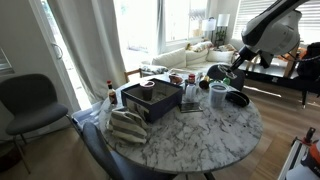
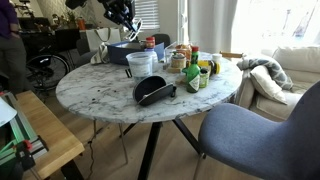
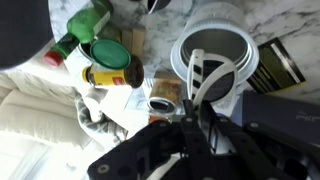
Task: Remove the glasses from the case, then put them in the transparent bucket
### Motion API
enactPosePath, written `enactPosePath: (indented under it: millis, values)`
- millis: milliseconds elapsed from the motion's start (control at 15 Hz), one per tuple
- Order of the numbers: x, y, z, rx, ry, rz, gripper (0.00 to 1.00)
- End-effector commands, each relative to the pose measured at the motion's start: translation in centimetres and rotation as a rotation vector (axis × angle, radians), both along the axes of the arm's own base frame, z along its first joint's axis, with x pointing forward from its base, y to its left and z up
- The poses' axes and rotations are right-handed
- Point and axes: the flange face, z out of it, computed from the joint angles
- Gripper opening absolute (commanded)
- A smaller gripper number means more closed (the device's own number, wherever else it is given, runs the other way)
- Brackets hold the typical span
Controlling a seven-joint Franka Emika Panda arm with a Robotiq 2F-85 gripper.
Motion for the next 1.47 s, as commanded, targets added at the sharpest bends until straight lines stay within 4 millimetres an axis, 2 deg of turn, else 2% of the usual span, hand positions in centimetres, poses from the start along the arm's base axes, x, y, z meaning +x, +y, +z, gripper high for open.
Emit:
enactPosePath:
  millis: [0,200,333,400,467,533,933,1200,1400]
  values:
    - [-0.7,-0.4,0.8,0.066,-0.124,0.059,0.03]
    - [-1.1,-0.4,-0.7,0.178,-0.152,0.119,0.03]
    - [-1.5,-1.1,-2.7,0.208,-0.122,0.124,0.03]
    - [-1.2,-0.9,-1.4,0.163,-0.125,0.100,0.12]
    - [-1.4,-1.1,-2.0,0.179,-0.119,0.105,0.12]
    - [-1.6,-1.2,-2.4,0.186,-0.116,0.106,0.03]
    - [-0.1,-1.0,-1.2,0.162,-0.215,0.056,0.03]
    - [1.0,-0.7,-2.1,0.199,-0.198,0.067,0.03]
    - [0.9,-0.9,-3.4,0.214,-0.181,0.066,0.03]
